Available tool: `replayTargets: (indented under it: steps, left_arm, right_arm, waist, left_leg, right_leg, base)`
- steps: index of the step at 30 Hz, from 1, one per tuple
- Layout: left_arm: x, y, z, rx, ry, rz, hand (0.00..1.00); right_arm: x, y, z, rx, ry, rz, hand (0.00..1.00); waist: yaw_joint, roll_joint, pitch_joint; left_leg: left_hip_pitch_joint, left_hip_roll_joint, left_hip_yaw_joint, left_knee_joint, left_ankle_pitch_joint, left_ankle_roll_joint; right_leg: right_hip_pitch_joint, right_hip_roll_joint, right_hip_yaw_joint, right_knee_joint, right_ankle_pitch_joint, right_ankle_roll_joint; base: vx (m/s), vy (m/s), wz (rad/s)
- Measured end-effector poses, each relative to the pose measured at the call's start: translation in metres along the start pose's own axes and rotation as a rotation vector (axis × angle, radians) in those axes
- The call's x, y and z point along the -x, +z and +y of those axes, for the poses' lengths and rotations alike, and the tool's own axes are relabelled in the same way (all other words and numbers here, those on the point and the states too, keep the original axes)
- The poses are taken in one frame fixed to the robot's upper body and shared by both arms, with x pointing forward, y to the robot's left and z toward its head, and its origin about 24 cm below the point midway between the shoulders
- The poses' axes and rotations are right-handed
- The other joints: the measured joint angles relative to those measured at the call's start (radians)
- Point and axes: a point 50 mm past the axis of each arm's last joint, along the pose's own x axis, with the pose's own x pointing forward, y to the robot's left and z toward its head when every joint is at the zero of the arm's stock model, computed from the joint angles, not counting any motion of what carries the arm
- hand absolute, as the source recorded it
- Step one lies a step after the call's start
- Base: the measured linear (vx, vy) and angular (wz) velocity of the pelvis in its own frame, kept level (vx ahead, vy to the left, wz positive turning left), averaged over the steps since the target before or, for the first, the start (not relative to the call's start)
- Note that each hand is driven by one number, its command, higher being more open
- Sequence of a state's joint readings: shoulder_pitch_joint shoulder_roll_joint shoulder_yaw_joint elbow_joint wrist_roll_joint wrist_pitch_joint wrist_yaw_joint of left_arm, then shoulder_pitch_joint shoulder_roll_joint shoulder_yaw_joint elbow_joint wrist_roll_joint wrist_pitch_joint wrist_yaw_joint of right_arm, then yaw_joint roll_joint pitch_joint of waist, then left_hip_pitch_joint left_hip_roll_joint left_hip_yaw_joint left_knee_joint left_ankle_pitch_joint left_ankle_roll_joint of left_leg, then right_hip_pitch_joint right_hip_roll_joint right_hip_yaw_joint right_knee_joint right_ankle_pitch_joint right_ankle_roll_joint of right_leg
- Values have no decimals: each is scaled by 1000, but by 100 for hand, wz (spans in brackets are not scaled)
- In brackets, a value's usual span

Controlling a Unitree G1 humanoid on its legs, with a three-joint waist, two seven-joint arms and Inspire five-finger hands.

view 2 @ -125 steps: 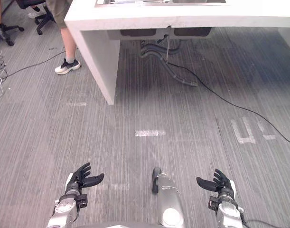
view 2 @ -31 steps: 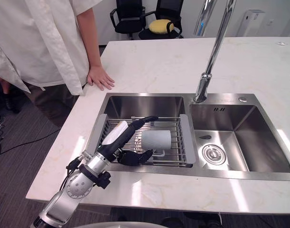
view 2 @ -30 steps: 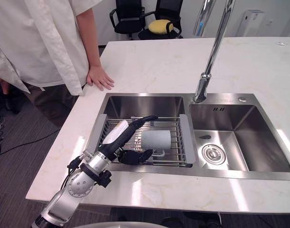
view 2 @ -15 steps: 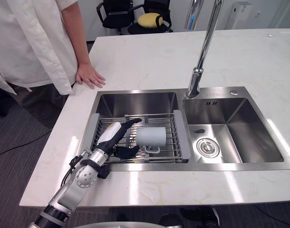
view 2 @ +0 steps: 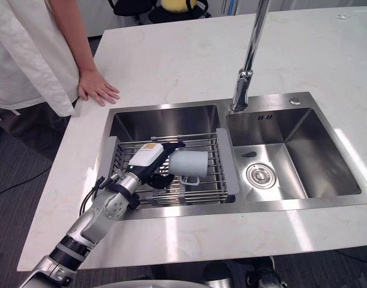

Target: Walk over to the sink, pick up the cup, carry it to the dishwasher, place the cup inside the dishwasher, then close the dishwasher door

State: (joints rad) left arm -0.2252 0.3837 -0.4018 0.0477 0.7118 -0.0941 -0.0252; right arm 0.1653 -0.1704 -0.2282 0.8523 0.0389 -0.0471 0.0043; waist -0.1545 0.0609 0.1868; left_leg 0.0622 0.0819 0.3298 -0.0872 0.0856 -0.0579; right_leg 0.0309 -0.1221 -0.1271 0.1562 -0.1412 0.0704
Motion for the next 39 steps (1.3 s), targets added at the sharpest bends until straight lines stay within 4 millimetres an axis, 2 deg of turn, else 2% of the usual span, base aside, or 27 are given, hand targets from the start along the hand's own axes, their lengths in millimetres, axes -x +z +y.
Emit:
replayTargets:
  steps: [6,17,24,30,32,35,39]
  left_arm:
    - [-1,4,-5,-19,0,-13,30]
    - [-1,6,-7,17,5,-12,30]
    - [10,-5,-11,428,117,99,30]
    - [33,-18,-13,801,242,183,30]
    - [39,-20,-10,877,290,192,30]
    - [44,-17,-5,1028,372,178,30]
    - [52,-3,6,1180,463,101,30]
  right_arm:
    - [0,-2,-1,-2,-11,5,90]
    - [0,-2,-1,-7,-13,6,90]
    - [1,-6,1,-10,-9,29,90]
    - [1,-9,1,-11,-10,50,90]
    - [1,-10,0,-12,-11,53,90]
    - [1,-10,0,-16,-12,54,90]
    - [1,-9,3,-60,-16,47,90]
  waist:
    - [-9,9,10]
    - [-10,9,10]
    - [1,9,10]
    - [8,7,8]
    - [18,4,7]
    - [37,-3,3]
    - [61,-19,-7]
  left_leg:
    - [0,-1,7,0,0,0]
    - [1,-2,5,0,0,0]
    - [10,-1,3,0,0,1]
    - [10,-1,2,0,2,2]
    - [11,-1,2,0,2,2]
    - [11,0,8,0,2,2]
    - [10,4,44,0,-2,5]
  right_leg:
    - [-3,-2,7,-8,9,2]
    - [9,0,5,-23,19,6]
    - [20,0,4,-23,21,5]
    - [19,0,5,-23,25,7]
    - [19,0,6,-22,25,7]
    - [17,2,16,-22,27,7]
    - [-2,7,56,-23,40,9]
  base:
    - [-19,17,-3]
    - [0,0,0]
    - [-5,1,0]
    - [0,0,0]
    - [0,0,0]
    - [-1,7,-5]
    - [4,16,-24]
